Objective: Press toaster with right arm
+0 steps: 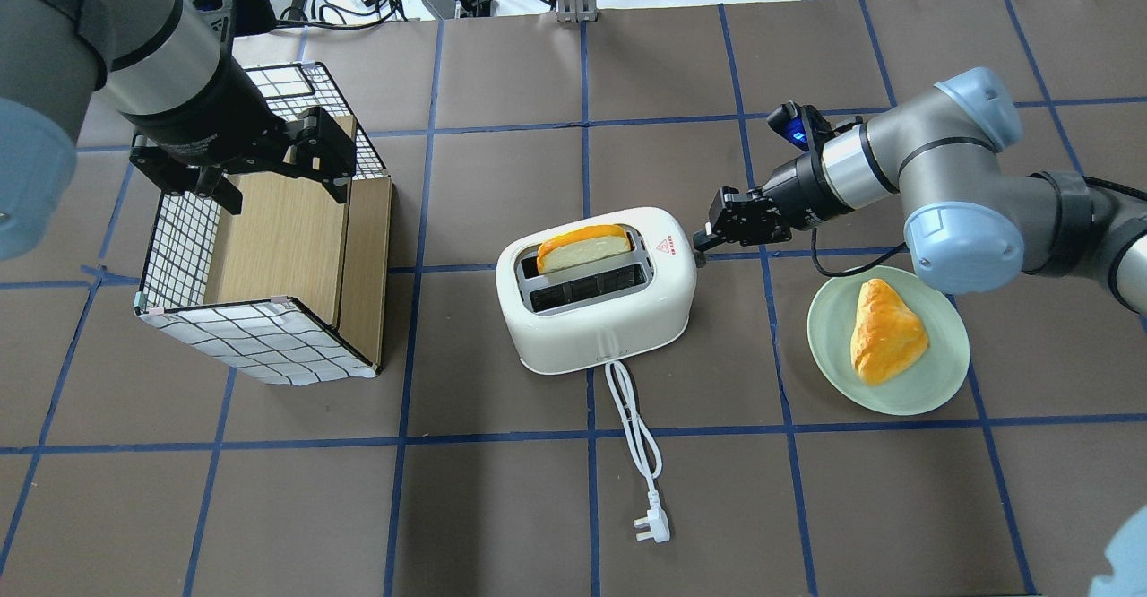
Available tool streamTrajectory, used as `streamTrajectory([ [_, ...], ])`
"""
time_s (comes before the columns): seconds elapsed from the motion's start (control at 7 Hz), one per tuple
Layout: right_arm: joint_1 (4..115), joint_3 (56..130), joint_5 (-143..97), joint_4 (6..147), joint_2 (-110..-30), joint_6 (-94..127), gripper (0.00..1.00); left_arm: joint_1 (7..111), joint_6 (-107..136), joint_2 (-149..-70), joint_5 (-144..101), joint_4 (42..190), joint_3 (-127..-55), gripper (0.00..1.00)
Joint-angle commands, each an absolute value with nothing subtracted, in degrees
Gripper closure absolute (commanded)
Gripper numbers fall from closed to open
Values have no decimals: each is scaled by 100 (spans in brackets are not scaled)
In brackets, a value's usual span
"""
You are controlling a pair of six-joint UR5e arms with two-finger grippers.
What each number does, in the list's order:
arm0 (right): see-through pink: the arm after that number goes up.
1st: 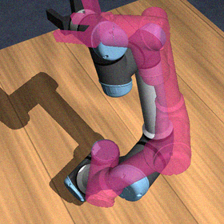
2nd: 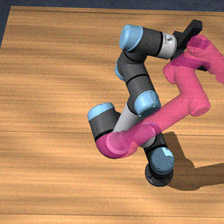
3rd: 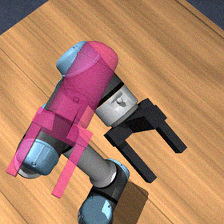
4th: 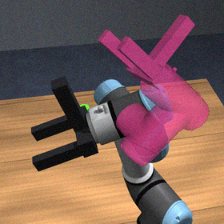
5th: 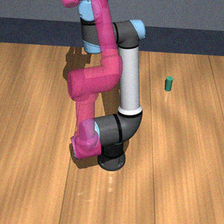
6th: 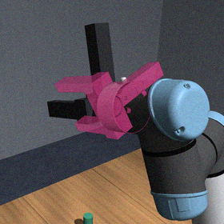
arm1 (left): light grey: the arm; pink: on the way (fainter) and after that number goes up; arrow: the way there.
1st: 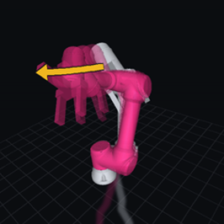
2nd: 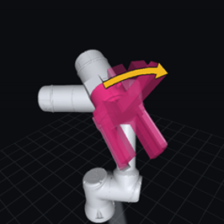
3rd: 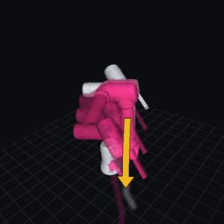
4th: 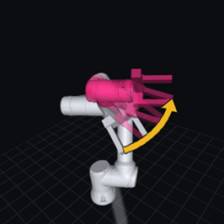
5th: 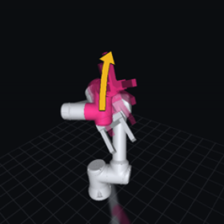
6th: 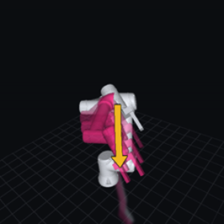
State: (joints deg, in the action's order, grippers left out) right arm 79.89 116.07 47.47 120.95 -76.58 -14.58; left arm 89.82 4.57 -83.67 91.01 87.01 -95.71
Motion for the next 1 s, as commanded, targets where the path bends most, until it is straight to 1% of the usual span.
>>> streamTrajectory([
  [0.0,7989,11637,4764,12138,-7638,-1459,100,8982,457,-8367,9105,8701,-9571,0],
  [0.29,7989,11532,4877,12120,-7760,-962,100,8982,457,-8367,9097,8701,-9571,0],
  [0.57,8103,11007,5640,11946,-8224,85,100,8982,457,-8367,9105,8701,-9571,0],
  [0.86,8191,10462,6367,10974,-8603,123,100,8982,457,-8367,9105,8701,-9571,0],
])
